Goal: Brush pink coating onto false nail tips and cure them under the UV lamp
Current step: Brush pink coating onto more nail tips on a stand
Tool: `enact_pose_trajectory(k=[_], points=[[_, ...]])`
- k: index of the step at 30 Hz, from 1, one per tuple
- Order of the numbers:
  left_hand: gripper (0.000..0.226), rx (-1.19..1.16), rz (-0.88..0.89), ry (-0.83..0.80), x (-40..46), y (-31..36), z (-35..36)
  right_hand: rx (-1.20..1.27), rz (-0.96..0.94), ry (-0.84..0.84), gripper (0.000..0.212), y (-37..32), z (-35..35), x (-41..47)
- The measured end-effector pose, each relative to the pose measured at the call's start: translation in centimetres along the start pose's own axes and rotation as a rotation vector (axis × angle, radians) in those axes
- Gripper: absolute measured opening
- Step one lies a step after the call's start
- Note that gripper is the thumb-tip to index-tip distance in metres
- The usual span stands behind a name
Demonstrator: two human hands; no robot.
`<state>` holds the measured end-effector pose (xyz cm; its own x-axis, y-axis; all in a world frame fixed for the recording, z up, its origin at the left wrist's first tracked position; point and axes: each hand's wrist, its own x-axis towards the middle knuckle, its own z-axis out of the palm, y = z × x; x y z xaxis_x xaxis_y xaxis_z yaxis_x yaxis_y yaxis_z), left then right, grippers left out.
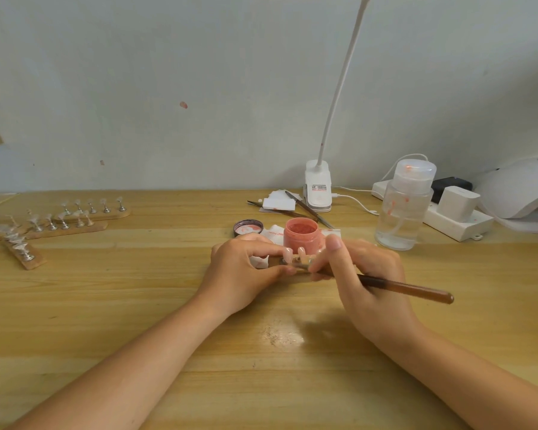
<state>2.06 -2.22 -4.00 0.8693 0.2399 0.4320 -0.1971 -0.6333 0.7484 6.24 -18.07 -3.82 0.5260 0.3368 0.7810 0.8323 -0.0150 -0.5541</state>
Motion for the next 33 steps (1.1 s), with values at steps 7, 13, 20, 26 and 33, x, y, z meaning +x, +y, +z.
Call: enact_pose_trajectory(k=[7,13,20,26,33], points=[[0.025,-0.005,0.0,0.003,0.0,-0.1,0.0,0.041,0.091,0.005,0.05,0.0,0.0,0.1],[0.022,-0.001,-0.005,0.0,0.0,0.1,0.0,0.036,0.108,-0.034,0.046,-0.3,-0.1,0.1],[0.03,-0.002,-0.006,-0.001,-0.1,0.4,-0.1,-0.014,0.062,0.084,0.012,-0.7,-1.4,1.2],[0.032,-0.001,-0.029,-0.004,-0.1,0.5,-0.2,-0.354,0.037,0.05,0.013,2.1,-4.5,1.5],[0.029,-0.016,0.01,-0.016,-0.1,-0.1,-0.2,0.011,0.138,0.054,0.035,1.7,-3.9,1.0]])
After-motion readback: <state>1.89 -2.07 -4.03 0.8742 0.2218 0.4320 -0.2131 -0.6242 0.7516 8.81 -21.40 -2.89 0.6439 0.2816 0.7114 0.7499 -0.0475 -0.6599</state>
